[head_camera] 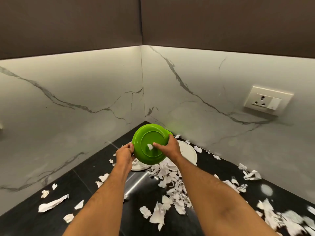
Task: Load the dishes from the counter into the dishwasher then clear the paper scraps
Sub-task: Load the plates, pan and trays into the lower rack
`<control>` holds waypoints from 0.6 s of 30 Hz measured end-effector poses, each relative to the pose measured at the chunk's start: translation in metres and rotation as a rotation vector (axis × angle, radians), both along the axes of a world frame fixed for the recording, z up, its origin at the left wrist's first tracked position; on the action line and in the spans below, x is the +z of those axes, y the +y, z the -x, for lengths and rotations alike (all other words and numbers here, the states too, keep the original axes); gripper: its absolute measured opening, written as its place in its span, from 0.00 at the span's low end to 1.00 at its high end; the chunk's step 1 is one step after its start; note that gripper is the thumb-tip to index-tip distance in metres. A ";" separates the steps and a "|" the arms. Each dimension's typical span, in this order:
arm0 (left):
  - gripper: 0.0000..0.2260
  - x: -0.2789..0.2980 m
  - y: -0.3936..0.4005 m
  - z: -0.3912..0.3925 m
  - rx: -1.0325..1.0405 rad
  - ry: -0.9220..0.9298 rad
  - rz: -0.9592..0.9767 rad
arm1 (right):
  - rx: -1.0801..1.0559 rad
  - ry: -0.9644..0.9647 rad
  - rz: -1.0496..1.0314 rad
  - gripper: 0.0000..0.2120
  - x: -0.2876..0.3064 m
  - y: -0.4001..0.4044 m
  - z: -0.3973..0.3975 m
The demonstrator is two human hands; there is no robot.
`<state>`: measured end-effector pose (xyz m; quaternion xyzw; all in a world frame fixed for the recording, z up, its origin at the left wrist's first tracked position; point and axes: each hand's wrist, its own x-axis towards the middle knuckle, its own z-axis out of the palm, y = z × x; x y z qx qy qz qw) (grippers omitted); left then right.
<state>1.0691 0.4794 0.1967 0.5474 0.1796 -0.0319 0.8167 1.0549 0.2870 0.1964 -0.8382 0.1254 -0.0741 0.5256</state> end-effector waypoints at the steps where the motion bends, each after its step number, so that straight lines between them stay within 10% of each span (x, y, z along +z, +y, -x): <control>1: 0.13 0.001 -0.005 0.005 -0.006 -0.005 0.010 | -0.001 0.009 0.021 0.45 0.001 -0.004 0.007; 6: 0.12 -0.001 -0.045 0.051 -0.047 -0.001 0.020 | 0.046 0.107 0.118 0.63 0.002 -0.045 0.063; 18: 0.13 -0.004 -0.083 0.172 -0.296 -0.049 -0.014 | -0.266 0.168 0.171 0.69 0.009 -0.053 0.215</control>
